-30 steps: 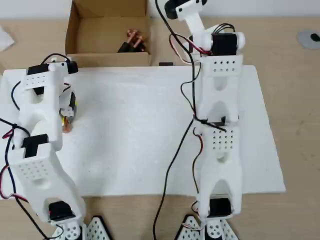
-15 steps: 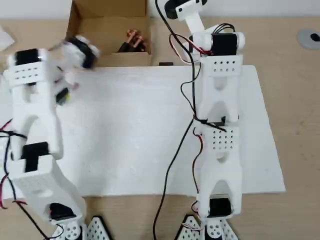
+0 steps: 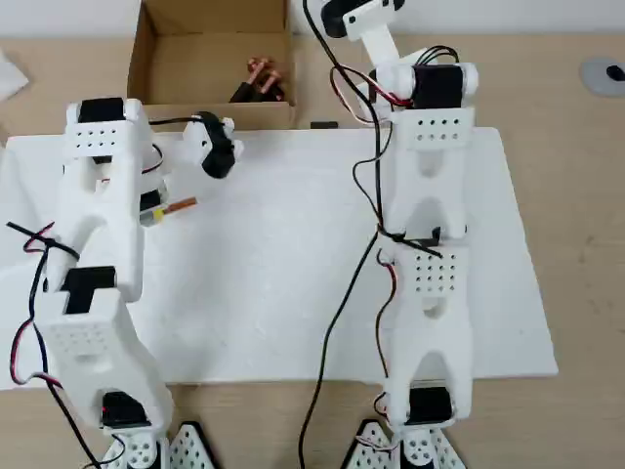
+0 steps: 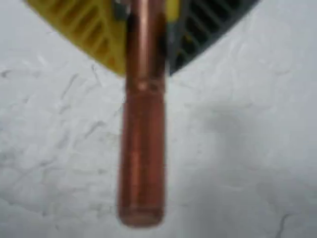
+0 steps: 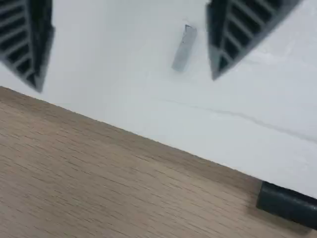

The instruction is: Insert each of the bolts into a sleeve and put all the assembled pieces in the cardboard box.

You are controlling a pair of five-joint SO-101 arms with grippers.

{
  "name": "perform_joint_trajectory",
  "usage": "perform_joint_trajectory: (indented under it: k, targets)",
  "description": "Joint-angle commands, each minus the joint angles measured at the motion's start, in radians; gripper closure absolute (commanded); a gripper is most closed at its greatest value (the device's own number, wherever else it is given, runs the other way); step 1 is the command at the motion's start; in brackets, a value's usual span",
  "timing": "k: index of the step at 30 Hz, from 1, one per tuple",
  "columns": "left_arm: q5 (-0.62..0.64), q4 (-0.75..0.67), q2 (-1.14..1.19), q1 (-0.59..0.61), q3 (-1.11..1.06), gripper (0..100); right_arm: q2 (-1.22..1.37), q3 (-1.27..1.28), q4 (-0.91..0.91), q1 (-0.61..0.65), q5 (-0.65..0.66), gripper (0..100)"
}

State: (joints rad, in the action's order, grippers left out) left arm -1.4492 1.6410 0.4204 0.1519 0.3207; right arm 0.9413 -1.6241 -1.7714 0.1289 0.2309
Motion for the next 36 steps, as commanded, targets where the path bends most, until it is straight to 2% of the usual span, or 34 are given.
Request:
perform_joint_trajectory:
  k: [1,8,10,11,14,18,20,21,22,23,30,36]
  targets:
    - [0.057,-0.008,0.018,-0.012,0.098,90,-0.076,-0.03,-0.017,-0.015,0.011,74.8]
    - [0.18,-0.003,0.038,0.011,0.175,84,-0.074,-0.03,-0.017,-0.015,0.011,74.8]
    - [0.279,0.009,0.024,0.012,0.19,84,-0.074,-0.03,-0.017,-0.015,0.011,74.8]
    - [0.381,0.028,0.01,0.011,0.209,84,-0.074,-0.028,-0.017,-0.015,0.011,74.8]
    - [0.85,0.097,-0.024,-0.003,0.226,84,-0.074,-0.012,-0.017,-0.015,0.011,74.8]
    - [1.663,0.112,-0.071,0.038,0.097,85,-0.074,0.064,-0.017,-0.015,0.011,74.8]
    - [2.024,0.11,-0.097,0.066,0.054,91,-0.074,0.102,-0.017,-0.008,0.011,74.8]
    - [2.145,0.112,-0.105,0.078,0.032,96,-0.074,0.117,-0.017,-0.007,0.011,74.8]
    - [2.214,0.112,-0.111,0.081,0.011,100,-0.074,0.128,-0.017,-0.007,0.011,74.8]
    - [2.256,0.112,-0.113,0.078,-0.014,100,-0.074,0.134,-0.017,-0.005,0.011,74.8]
    - [2.415,0.11,-0.105,0.037,-0.112,98,-0.076,0.139,-0.017,-0.005,0.011,74.8]
    - [2.483,0.1,-0.105,0.02,-0.109,98,-0.076,0.142,-0.017,0.015,0.011,74.8]
